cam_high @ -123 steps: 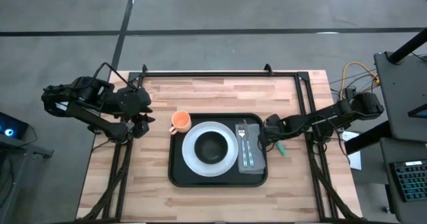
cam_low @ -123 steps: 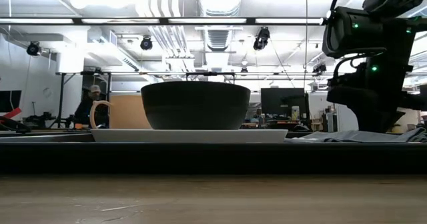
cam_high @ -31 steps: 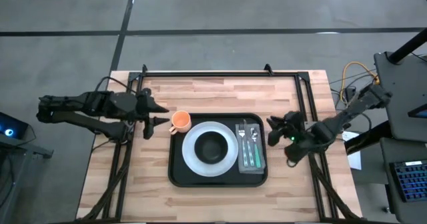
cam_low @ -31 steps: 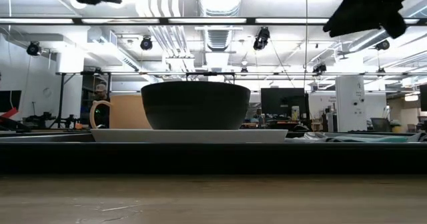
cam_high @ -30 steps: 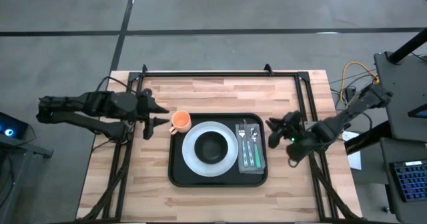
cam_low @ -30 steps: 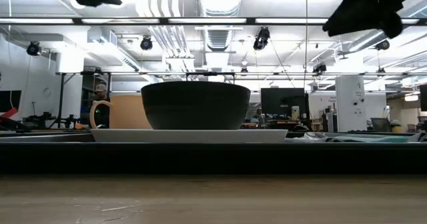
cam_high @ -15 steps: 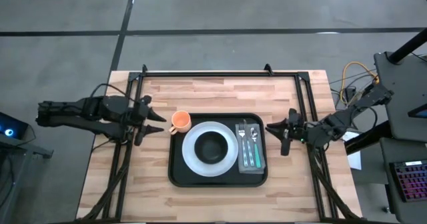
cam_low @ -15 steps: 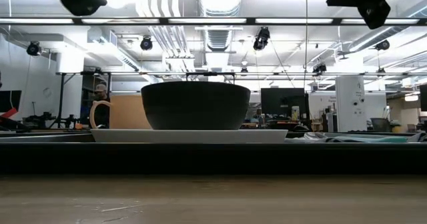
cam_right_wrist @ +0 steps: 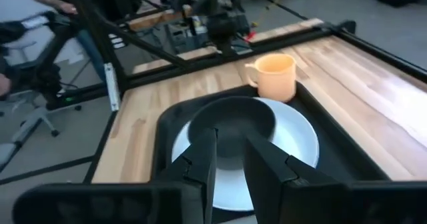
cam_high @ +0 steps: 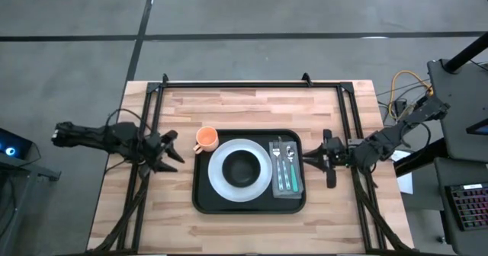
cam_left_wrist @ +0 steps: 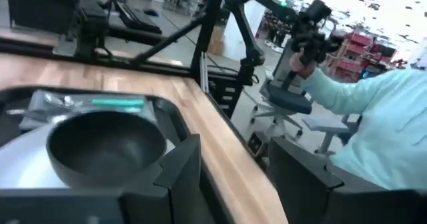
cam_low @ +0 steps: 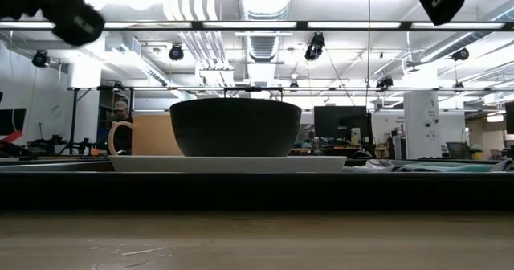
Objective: Set up tray
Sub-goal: Return to Home Position
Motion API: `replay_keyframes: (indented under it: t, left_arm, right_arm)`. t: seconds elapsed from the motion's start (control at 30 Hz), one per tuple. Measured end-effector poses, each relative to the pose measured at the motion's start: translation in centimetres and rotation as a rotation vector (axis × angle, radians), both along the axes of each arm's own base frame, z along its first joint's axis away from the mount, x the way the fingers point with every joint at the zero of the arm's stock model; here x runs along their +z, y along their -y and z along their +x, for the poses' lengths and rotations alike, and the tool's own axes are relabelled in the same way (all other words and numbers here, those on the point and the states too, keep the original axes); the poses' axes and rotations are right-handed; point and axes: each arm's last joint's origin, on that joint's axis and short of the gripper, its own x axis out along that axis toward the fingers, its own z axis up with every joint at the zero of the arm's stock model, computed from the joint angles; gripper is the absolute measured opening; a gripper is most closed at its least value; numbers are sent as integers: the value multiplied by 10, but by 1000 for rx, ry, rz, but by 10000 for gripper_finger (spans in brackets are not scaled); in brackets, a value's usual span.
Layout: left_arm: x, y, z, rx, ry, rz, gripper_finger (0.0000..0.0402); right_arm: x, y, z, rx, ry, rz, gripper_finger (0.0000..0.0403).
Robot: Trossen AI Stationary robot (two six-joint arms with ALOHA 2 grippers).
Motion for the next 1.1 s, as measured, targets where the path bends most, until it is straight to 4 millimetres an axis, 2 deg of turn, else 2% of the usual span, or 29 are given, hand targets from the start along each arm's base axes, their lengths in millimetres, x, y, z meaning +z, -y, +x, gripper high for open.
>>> replay_keyframes:
  t: [0.17, 0.37, 0.43, 0.7, 0.87, 1.0, 1.1]
  left_arm:
    - [-25, -1, -5, -3, 57, 42, 158]
    - [-31, -2, -15, -5, 231, 49, 158]
    - [-37, -2, -14, -5, 208, 62, 158]
    - [-41, -5, -11, 94, 189, 116, 158]
    - [-47, -5, -11, 98, 191, 134, 158]
    - [-51, -4, -9, 99, 192, 124, 158]
    - [-57, -4, -7, 99, 184, 119, 158]
  right_arm:
    - [5, -1, 0, 45, 40, -26, 63]
    - [5, -2, 1, 67, 39, -36, 59]
    - [5, -3, 2, 94, 42, -50, 61]
    - [9, -6, 5, 141, 91, -69, 65]
    - [6, -5, 5, 153, 87, -113, 59]
    - [6, -6, -2, 314, 102, -73, 60]
    - [15, -2, -15, 436, 176, -49, 64]
